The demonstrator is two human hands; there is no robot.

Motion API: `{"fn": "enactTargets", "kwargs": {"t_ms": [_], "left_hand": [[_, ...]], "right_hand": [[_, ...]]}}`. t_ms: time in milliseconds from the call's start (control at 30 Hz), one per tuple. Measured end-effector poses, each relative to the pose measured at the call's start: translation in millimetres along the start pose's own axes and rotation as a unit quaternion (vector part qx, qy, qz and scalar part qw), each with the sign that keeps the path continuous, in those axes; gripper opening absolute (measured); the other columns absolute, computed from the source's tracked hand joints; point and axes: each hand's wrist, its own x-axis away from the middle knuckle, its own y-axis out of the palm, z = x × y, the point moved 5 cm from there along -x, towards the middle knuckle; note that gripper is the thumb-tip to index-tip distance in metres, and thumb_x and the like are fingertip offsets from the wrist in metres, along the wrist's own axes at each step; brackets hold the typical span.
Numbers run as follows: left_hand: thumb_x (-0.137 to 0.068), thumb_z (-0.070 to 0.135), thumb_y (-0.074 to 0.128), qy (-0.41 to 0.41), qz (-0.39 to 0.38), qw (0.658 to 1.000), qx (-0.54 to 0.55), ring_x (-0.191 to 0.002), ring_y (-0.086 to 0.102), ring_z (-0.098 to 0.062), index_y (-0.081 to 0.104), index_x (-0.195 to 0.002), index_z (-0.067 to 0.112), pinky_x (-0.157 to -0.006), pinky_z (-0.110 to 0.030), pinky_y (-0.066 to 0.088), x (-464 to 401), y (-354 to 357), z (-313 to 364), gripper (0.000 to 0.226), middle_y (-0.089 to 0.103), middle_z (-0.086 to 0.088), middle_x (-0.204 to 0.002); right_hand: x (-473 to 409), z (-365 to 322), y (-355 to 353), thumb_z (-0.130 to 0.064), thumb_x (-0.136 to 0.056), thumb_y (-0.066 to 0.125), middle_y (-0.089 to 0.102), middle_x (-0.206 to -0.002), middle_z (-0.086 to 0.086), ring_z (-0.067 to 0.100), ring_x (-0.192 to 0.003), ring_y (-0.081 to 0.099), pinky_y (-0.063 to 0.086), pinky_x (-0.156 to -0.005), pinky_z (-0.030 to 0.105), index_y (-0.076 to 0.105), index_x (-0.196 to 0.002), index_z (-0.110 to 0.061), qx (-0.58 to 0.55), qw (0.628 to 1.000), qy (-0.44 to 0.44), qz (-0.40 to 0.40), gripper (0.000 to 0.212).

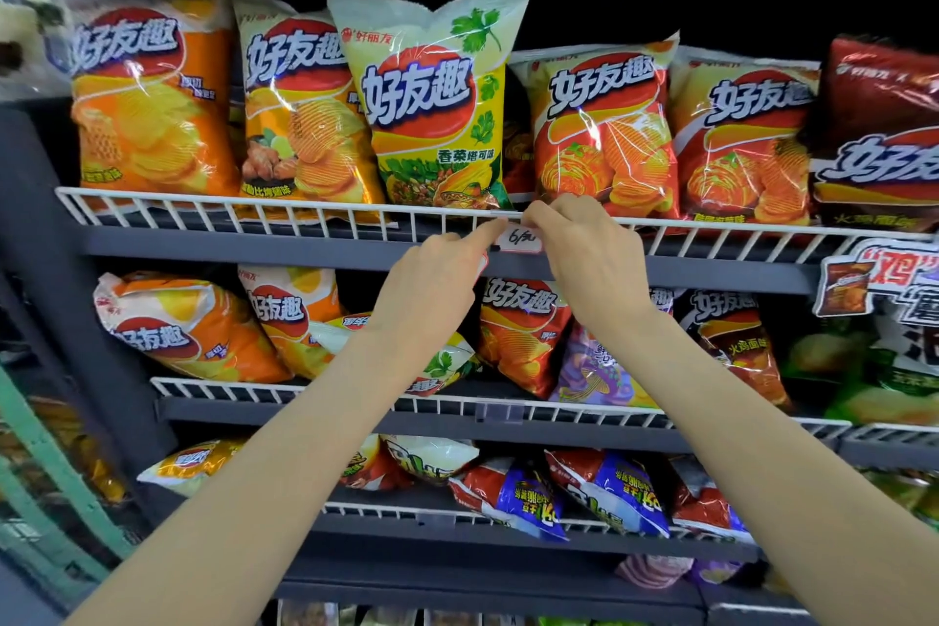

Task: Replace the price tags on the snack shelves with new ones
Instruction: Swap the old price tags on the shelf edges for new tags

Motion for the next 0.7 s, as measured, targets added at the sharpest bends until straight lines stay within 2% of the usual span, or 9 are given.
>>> {"fn": "enactTargets", "kwargs": {"t_ms": [133,233,367,500,633,700], "left_hand": [[-0.092,0.004,0.040,0.002,-0.005,1.000,-0.014,-0.083,0.057,-0.034,0.025,-0.144,0.034,-0.062,-0.036,0.040,-2.1,-0.6,1.9,0.062,0.041,-0.004,-0.083],[-0.092,0.002,0.039,0.010,-0.006,0.999,-0.041,-0.085,0.057,-0.034,0.023,-0.145,0.033,-0.062,-0.035,0.037,-3.2,-1.4,2.4,0.064,0.040,-0.004,-0.085],[-0.092,0.002,0.038,0.026,-0.018,0.996,-0.086,-0.089,0.058,-0.034,0.011,-0.148,0.031,-0.062,-0.035,0.037,-2.7,-0.6,4.5,0.068,0.040,-0.007,-0.089],[-0.094,0.002,0.037,0.036,-0.026,0.993,-0.108,-0.091,0.057,-0.033,0.003,-0.149,0.030,-0.062,-0.034,0.036,-1.7,0.8,4.2,0.071,0.049,-0.011,-0.102],[-0.091,-0.001,0.038,0.032,-0.020,0.997,-0.064,-0.076,0.048,-0.026,0.013,-0.149,0.028,-0.060,-0.033,0.038,-5.0,3.2,3.6,0.070,0.038,-0.004,-0.085],[-0.090,-0.002,0.039,0.021,-0.014,1.000,-0.010,-0.075,0.046,-0.025,0.023,-0.147,0.029,-0.064,-0.036,0.043,-5.1,4.2,-0.7,0.067,0.042,-0.005,-0.083]], "right_hand": [[2.3,0.8,-0.2,0.008,-0.062,0.075,0.059,-0.093,0.010,0.025,-0.076,0.055,0.017,-0.041,0.017,0.065,-0.083,-0.006,-0.003,1.000,0.018,0.023,0.027],[-1.3,3.4,-0.9,-0.002,-0.072,0.076,0.058,-0.094,0.010,0.024,-0.076,0.057,0.035,-0.035,0.024,0.067,-0.083,-0.006,-0.039,0.998,0.036,0.040,0.015],[-10.0,7.8,0.2,-0.014,-0.080,0.071,0.062,-0.096,0.007,0.022,-0.086,0.060,0.050,-0.050,0.030,0.068,-0.101,-0.011,-0.102,0.993,0.045,0.026,0.022],[-15.9,9.8,5.9,-0.015,-0.081,0.069,0.063,-0.092,0.006,0.025,-0.088,0.059,0.051,-0.055,0.035,0.071,-0.094,-0.010,-0.110,0.993,0.045,-0.006,0.014],[-14.8,6.0,8.8,-0.008,-0.078,0.071,0.059,-0.081,0.010,0.027,-0.072,0.058,0.045,-0.047,0.029,0.071,-0.087,-0.005,-0.117,0.992,0.040,0.026,0.010],[-11.6,4.4,8.4,-0.008,-0.077,0.072,0.057,-0.076,0.010,0.026,-0.064,0.057,0.045,-0.041,0.030,0.070,-0.084,-0.003,-0.122,0.990,0.041,0.050,0.009]]}}
